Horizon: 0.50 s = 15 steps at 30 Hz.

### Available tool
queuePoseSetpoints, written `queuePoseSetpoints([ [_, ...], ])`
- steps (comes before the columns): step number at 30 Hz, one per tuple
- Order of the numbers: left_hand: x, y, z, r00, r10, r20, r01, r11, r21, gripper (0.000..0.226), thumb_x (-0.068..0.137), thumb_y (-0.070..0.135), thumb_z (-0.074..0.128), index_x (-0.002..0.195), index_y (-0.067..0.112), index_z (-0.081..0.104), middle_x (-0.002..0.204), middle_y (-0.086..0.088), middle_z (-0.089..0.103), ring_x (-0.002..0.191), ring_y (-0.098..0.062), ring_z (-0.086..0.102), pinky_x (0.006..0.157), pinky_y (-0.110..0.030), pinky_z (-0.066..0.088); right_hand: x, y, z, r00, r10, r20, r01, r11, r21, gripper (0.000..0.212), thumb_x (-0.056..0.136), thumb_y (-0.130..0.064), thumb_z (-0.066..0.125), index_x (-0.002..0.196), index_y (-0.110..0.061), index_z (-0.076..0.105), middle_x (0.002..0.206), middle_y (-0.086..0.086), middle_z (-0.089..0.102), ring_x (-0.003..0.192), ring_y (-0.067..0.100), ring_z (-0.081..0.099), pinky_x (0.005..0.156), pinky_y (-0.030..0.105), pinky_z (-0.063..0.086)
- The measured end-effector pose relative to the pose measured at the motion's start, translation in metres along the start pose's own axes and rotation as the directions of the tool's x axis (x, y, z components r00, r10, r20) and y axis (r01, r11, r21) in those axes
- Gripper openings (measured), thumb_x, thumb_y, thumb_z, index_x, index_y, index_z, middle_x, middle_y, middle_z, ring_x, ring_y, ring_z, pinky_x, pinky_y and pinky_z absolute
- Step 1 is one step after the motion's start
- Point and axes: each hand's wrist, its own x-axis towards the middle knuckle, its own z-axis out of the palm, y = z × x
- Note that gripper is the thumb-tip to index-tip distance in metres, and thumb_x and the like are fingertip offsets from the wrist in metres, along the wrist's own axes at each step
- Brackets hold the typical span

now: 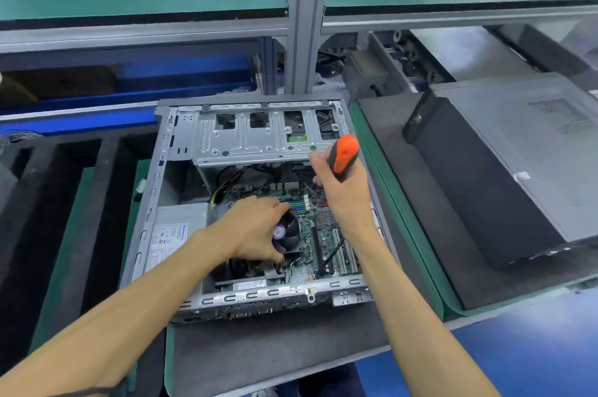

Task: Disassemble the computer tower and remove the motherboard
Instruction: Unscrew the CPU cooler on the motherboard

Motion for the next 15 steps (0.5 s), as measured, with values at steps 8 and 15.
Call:
queuePoseSetpoints([
  [8,-0.001,-0.001,0.003,0.999,-0.031,0.022,0.033,0.993,-0.115,0.092,0.052,0.068,0.073,0.128,0.022,0.045,0.120,0.005,0.056,0.110,-0.020,0.056,0.089,-0.034,0.041,0.003,-0.001,0.006,0.983,0.058,0.173,-0.073,0.994,0.079,0.031,0.089,-0.038,0.068,0.062,-0.030,0.055,0.062,-0.005,0.053,0.067,0.021,0.054,0.088,0.051,0.047],
  [15,-0.001,-0.001,0.002,1.000,-0.019,0.023,0.022,0.987,-0.161,0.094,0.054,0.065,0.074,0.131,0.021,0.043,0.123,0.004,0.054,0.113,-0.018,0.054,0.091,-0.034,0.039,-0.001,-0.002,0.011,0.967,0.070,0.244,-0.048,0.994,-0.095,0.034,0.086,-0.047,0.065,0.068,-0.020,0.054,0.065,0.001,0.058,0.069,0.020,0.054,0.081,0.043,0.046],
])
